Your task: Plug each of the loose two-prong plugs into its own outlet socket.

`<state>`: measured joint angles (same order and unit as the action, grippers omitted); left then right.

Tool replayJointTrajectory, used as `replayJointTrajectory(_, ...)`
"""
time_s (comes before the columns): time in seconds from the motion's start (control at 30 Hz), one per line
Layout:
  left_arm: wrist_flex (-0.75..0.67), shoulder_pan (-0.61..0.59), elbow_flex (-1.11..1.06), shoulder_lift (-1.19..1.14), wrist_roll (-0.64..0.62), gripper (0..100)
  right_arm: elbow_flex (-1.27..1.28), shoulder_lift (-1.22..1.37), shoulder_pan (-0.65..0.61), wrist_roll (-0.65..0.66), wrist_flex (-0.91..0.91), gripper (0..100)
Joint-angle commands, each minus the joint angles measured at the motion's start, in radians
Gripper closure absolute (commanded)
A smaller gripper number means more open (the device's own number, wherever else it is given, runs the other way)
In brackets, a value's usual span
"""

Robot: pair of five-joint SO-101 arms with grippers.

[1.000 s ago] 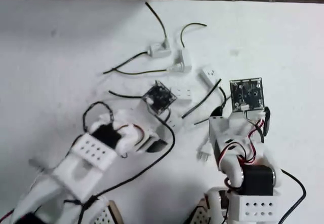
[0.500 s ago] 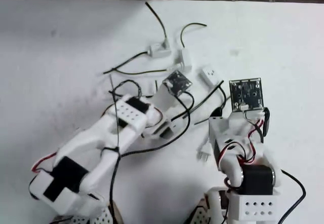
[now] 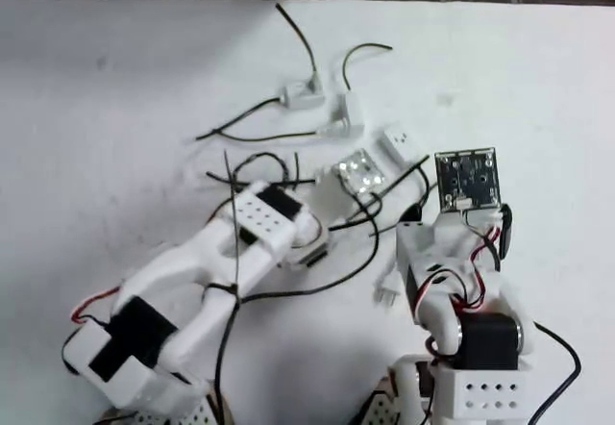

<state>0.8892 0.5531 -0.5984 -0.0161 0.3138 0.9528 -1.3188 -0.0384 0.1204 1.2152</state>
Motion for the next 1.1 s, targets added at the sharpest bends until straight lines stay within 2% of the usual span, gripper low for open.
replayJointTrajectory(0.0,0.018,0.028,0.02,-0.002,0.012,88,0.006,-0.008,0.01,-0.002,0.004,60.4)
replayJointTrajectory(0.23,0.031,0.03,0.026,-0.002,0.012,87,0.018,-0.008,0.01,-0.002,0.004,60.4)
replayJointTrajectory(0.37,0.034,0.022,0.029,-0.002,-0.002,75,0.018,-0.008,0.01,-0.002,0.004,60.4)
replayJointTrajectory(0.43,0.037,0.008,0.037,-0.002,-0.032,72,0.018,-0.008,0.01,-0.002,0.004,60.4)
replayJointTrajectory(0.7,0.046,0.007,0.032,-0.007,-0.002,76,0.018,-0.008,0.01,-0.002,0.004,60.4)
replayJointTrajectory(0.83,0.054,0.013,0.071,-0.065,-0.008,81,0.018,-0.008,0.01,-0.003,0.004,60.4)
replayJointTrajectory(1.07,0.18,0.013,0.238,-0.213,-0.009,86,0.018,-0.008,0.01,-0.003,0.004,60.4)
